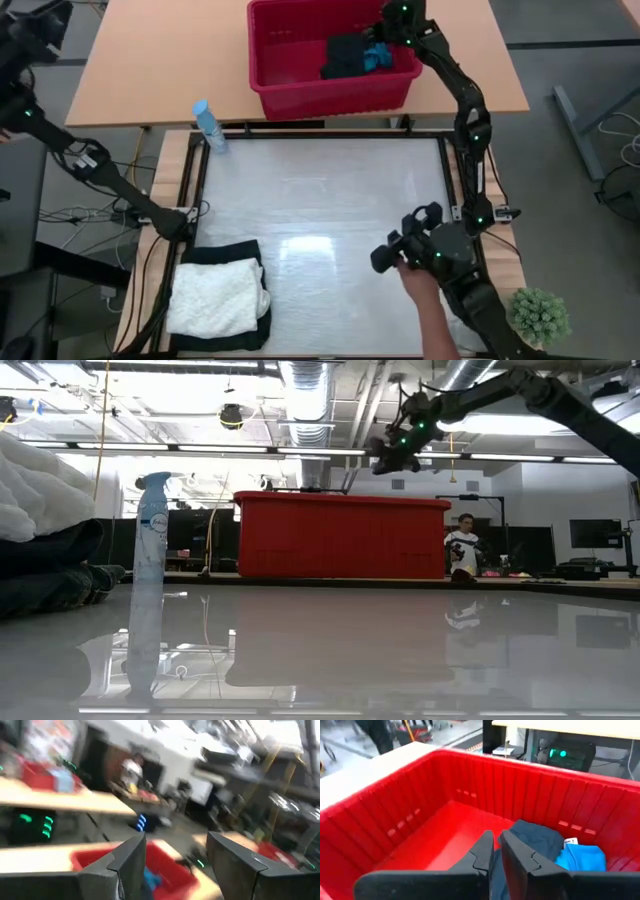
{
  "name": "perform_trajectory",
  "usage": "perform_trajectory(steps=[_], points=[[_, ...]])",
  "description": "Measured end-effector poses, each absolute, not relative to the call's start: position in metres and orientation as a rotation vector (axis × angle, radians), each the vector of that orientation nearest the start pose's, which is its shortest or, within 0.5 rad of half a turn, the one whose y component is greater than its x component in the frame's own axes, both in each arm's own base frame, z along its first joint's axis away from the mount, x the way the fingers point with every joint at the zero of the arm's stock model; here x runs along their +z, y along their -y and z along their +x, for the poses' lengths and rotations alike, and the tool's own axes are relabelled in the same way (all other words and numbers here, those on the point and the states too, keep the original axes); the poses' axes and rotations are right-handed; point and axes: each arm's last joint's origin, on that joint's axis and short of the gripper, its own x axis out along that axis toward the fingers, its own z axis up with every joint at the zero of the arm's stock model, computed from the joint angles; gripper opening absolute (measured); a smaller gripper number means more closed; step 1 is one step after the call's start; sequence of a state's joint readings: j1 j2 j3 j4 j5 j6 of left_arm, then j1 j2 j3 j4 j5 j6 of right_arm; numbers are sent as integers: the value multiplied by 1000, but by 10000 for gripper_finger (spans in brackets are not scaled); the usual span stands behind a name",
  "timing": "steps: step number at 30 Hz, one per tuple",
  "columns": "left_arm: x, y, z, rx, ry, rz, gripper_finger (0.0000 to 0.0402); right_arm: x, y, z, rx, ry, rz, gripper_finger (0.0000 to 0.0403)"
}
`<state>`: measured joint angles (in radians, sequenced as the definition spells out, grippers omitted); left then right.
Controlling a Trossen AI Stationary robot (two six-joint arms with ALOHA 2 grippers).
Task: Fold Laundry from Bin
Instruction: Fold the blue shorts from the red bin
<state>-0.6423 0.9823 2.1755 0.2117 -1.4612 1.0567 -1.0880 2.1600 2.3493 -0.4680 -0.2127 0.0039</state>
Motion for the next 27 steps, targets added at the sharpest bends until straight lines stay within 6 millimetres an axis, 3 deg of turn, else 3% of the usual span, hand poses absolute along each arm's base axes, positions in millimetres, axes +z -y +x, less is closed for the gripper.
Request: perform_trajectory(steps=[4,8,11,15,18,21,23,27], points=[[649,-57,-12,661,193,-185,199,400,425,242,-833,-272,89,62],[659,-26,16,311,392,-144,199,401,421,249,-808,-291,32,62],[664,-5,26,215,456,-139,199,401,419,252,-797,-301,14,62],[669,33,45,297,460,18,199,401,418,252,-794,-296,11,62],[666,76,75,403,474,152,199,402,419,252,-776,-288,9,62],[658,102,107,541,383,205,199,403,419,252,-775,-284,6,62],[657,98,124,667,332,203,199,403,419,252,-775,-284,6,62],[657,69,161,942,331,183,199,404,419,252,-772,-271,-2,62]])
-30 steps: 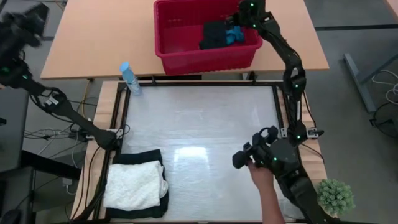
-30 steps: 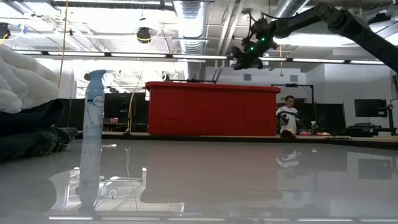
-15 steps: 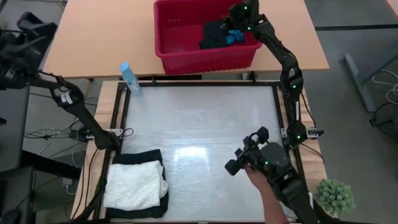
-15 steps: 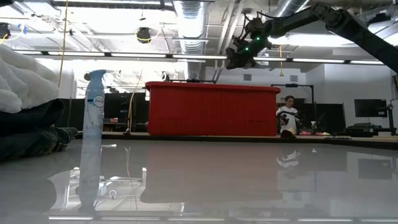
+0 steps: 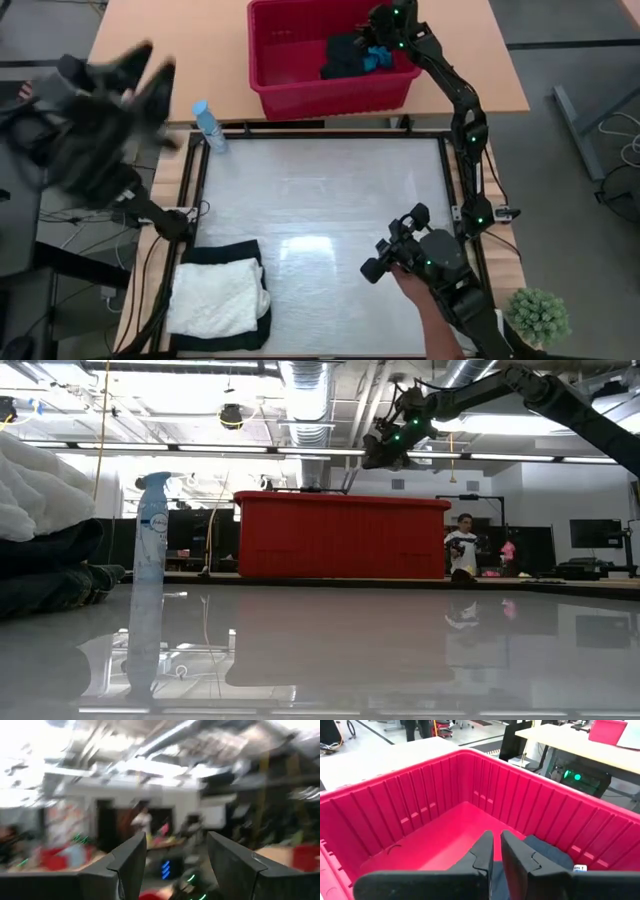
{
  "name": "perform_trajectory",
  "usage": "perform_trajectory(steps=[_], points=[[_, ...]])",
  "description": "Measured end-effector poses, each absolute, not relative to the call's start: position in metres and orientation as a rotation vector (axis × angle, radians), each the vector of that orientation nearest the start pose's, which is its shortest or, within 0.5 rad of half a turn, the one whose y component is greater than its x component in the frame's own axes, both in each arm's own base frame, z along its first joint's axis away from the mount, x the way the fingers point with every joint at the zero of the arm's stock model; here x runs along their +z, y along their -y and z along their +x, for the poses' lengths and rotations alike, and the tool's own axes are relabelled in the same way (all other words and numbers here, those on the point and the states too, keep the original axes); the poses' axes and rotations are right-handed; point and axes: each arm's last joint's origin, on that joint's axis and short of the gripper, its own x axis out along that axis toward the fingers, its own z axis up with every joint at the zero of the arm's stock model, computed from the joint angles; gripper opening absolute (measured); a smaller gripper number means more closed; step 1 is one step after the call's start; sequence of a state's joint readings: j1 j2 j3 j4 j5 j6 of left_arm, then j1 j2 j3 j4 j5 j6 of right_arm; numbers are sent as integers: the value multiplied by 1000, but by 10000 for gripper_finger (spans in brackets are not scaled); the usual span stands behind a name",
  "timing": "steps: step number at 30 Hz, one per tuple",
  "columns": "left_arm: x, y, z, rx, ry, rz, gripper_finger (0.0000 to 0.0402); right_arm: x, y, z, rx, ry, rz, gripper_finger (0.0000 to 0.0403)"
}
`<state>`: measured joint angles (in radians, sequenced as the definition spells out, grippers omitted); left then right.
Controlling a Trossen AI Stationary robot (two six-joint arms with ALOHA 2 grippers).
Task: Fold Laundry from Bin
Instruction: Fold the blue shorts from the red bin
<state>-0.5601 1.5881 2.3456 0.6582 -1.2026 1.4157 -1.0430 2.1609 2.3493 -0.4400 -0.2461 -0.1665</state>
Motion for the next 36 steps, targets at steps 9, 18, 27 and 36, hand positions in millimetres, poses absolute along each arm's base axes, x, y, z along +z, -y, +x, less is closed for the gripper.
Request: perform_trajectory(steps=[9,18,27,36], points=[[643,-26,202,1450,165,214,199,404,417,254,-725,-266,3,62],[609,-90,243,630,276,332,199,402,419,251,-731,-281,16,62],[574,-207,244,402,219,-16,199,398,416,252,-636,-299,55,62],[496,-335,264,536,138,-183,199,403,422,247,-753,-280,-17,62]])
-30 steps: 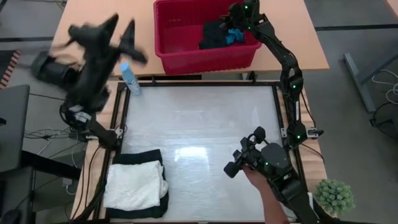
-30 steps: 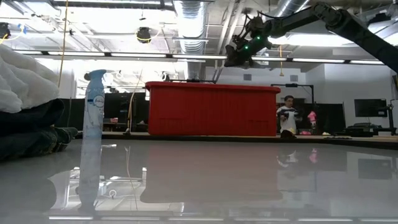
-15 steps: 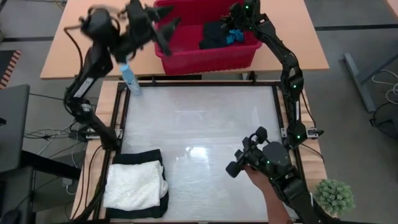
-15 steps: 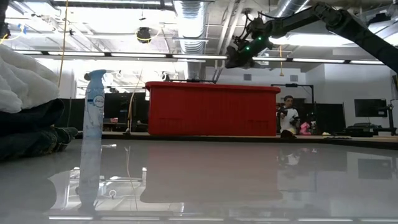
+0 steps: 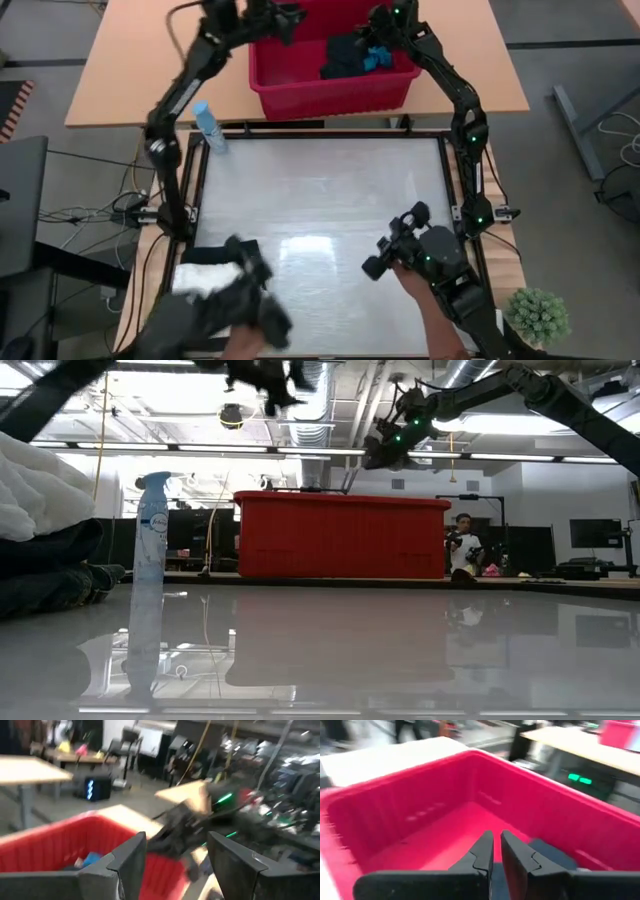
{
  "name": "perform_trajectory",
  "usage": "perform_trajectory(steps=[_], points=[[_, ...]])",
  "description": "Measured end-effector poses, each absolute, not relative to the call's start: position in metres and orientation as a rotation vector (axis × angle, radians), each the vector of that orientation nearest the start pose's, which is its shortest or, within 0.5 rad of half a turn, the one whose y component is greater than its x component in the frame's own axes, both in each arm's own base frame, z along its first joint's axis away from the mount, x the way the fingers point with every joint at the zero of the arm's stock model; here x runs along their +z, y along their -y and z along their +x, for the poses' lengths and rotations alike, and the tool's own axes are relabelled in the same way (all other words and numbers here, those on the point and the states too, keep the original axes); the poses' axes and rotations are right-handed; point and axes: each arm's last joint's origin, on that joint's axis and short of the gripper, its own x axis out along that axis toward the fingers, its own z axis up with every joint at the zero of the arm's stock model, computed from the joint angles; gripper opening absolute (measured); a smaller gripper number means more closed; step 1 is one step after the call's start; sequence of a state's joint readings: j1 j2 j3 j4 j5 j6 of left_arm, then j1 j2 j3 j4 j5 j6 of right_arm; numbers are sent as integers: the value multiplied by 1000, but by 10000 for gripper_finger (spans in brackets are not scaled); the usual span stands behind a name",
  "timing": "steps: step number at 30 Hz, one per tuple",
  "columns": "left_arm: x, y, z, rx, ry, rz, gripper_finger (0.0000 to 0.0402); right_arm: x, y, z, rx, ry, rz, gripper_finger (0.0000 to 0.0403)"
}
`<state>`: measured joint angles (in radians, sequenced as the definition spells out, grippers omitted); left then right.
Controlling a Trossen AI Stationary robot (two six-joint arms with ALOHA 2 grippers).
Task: Fold Laundry from Bin
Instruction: Fold the blue shorts from the red bin
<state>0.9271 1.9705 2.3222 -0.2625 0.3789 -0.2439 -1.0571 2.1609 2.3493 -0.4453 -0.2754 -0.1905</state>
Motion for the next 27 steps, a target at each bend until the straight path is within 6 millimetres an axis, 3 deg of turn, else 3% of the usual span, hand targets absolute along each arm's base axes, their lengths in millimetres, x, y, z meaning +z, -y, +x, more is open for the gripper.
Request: perform_trajectory(steps=[5,11,19,23,27], points=[[433,-388,283,583,51,-271,199,390,435,233,-929,-340,-5,62],[365,-420,305,586,-92,-415,199,354,454,206,-998,-397,161,62],[335,-413,304,838,-418,-348,199,307,460,195,-1031,-499,288,62],[327,-409,300,866,-531,-369,199,298,450,204,-997,-569,315,61],[319,-404,297,850,-633,-381,199,291,434,228,-899,-625,367,61]])
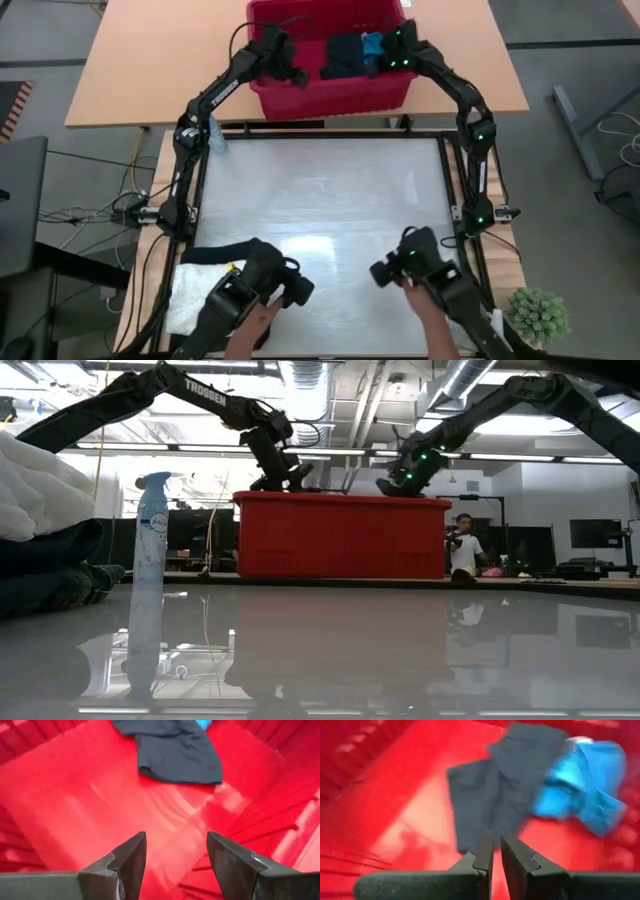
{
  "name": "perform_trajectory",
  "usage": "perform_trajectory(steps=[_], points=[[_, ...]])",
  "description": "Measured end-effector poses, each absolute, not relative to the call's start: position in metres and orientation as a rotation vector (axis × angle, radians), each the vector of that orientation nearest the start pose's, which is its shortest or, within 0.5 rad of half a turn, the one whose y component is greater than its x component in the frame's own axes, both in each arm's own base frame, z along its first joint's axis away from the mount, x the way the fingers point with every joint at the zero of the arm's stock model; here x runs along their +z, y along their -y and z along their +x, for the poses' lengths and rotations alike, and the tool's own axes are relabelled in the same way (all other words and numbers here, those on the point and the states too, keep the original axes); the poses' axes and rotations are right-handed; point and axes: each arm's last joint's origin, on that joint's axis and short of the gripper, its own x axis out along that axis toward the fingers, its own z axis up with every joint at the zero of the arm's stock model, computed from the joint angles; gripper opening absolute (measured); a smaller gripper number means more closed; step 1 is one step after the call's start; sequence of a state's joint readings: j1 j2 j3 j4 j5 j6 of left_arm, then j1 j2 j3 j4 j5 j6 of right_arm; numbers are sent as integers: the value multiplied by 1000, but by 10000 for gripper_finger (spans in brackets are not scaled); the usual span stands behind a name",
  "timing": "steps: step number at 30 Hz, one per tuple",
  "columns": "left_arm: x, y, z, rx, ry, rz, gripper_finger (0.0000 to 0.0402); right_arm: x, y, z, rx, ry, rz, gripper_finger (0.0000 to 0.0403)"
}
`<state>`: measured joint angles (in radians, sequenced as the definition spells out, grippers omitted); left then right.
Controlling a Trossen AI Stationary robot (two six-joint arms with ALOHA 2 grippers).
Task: Fold Laundry from Bin
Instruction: Fold the blue shorts from the red bin
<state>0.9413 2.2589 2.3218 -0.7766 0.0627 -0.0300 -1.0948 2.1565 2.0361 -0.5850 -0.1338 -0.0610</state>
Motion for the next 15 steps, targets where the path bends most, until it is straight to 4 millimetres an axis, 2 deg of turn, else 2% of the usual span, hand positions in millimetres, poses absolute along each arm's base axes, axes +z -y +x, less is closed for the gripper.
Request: perform_trajectory(steps=[8,15], points=[[311,-395,290,832,-773,-453,199,286,399,278,-730,-683,357,61],[322,-384,282,833,-806,-486,199,286,379,303,-623,-726,297,60]])
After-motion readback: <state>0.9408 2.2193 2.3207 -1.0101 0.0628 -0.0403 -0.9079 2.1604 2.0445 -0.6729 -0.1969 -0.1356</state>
